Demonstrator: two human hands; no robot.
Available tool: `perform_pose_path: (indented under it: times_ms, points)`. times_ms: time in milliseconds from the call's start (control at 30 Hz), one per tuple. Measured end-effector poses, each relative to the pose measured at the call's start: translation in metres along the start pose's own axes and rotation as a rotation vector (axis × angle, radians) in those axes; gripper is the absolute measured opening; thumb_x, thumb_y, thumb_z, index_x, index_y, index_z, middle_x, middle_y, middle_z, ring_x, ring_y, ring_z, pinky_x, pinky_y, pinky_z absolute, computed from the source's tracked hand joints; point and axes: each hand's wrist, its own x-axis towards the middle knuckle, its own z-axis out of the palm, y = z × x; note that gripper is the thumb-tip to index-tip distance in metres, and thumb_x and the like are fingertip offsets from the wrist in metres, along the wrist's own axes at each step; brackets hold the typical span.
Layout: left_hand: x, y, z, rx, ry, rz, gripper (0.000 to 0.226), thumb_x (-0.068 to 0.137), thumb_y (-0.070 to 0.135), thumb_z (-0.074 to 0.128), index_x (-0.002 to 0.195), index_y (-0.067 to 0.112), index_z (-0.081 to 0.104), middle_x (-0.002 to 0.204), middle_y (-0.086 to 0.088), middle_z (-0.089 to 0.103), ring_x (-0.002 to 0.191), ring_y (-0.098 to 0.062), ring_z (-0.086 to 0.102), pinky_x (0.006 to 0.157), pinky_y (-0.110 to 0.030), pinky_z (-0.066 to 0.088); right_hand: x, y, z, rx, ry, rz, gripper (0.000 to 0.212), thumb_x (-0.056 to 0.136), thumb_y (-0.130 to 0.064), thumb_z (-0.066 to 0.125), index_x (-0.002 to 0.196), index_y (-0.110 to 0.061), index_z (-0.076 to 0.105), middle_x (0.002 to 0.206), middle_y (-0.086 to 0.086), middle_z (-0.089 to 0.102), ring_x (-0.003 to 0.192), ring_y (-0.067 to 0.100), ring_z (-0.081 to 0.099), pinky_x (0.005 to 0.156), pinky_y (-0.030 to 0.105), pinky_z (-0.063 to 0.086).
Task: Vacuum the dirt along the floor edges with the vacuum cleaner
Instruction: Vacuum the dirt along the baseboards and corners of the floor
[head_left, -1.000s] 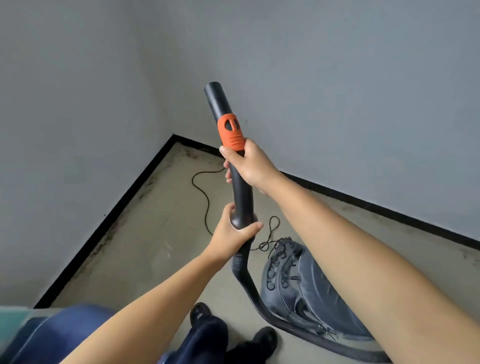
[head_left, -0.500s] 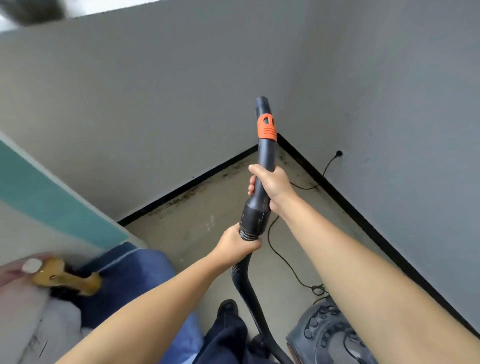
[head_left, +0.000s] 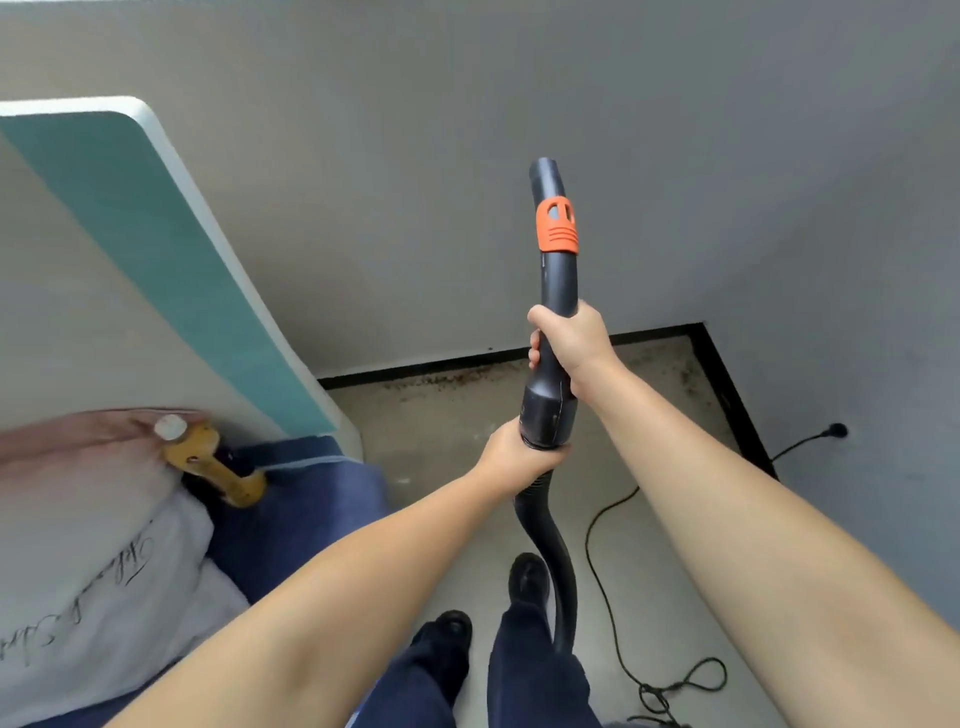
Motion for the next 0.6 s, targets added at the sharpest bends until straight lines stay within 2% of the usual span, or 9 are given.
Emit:
perform_pose_path:
  times_ms: [167, 233, 367, 500, 600]
  points:
    - [0.062, -0.027, 0.032, -0.006, -0.073, -0.101, 0.021, 0.075, 0.021, 0.070, 0.068, 0.022, 0.050, 0.062, 0.013, 0.055, 0.061, -0.006, 0.051, 0.055, -0.015, 0.041, 0.063, 0.049, -0.030, -0.004, -0.028, 0.054, 0.011, 0.078, -0.008, 0.055, 0.078, -0.013, 0.045, 0.050, 0.002, 0.052, 0.041, 0.018, 0.045, 0.046, 0.026, 0.043]
    - [0.097, -0.051, 0.046, 0.007, -0.105, -0.131, 0.021, 0.075, 0.021, 0.070, 0.069, 0.023, 0.051, 0.063, 0.014, 0.056, 0.062, -0.004, 0.052, 0.055, -0.013, 0.041, 0.098, 0.082, -0.041, 0.004, -0.029, 0.100, 0.011, 0.078, -0.008, 0.056, 0.079, -0.012, 0.045, 0.049, 0.001, 0.052, 0.040, 0.018, 0.046, 0.046, 0.026, 0.043]
    - [0.156, -0.128, 0.069, -0.043, -0.146, -0.216, 0.016, 0.079, 0.020, 0.072, 0.077, 0.024, 0.057, 0.074, 0.012, 0.061, 0.069, -0.001, 0.057, 0.057, -0.009, 0.043, 0.163, 0.173, -0.043, -0.010, -0.057, 0.208, 0.012, 0.078, -0.009, 0.056, 0.080, -0.013, 0.045, 0.049, 0.001, 0.051, 0.039, 0.017, 0.046, 0.046, 0.027, 0.043]
    - [0.214, -0.221, 0.072, -0.099, -0.178, -0.291, 0.017, 0.081, 0.020, 0.074, 0.078, 0.027, 0.059, 0.076, 0.013, 0.061, 0.071, 0.001, 0.057, 0.056, -0.008, 0.042, 0.225, 0.281, -0.024, -0.027, -0.067, 0.298, 0.010, 0.083, -0.010, 0.058, 0.081, -0.012, 0.048, 0.051, 0.002, 0.051, 0.039, 0.016, 0.047, 0.046, 0.026, 0.044]
    - [0.255, -0.285, 0.068, -0.127, -0.173, -0.313, 0.015, 0.081, 0.015, 0.073, 0.077, 0.023, 0.061, 0.075, 0.008, 0.062, 0.071, -0.004, 0.058, 0.063, -0.011, 0.045, 0.268, 0.350, 0.001, -0.031, -0.112, 0.322, 0.012, 0.085, -0.011, 0.059, 0.080, -0.011, 0.048, 0.049, 0.002, 0.052, 0.039, 0.016, 0.048, 0.046, 0.026, 0.044]
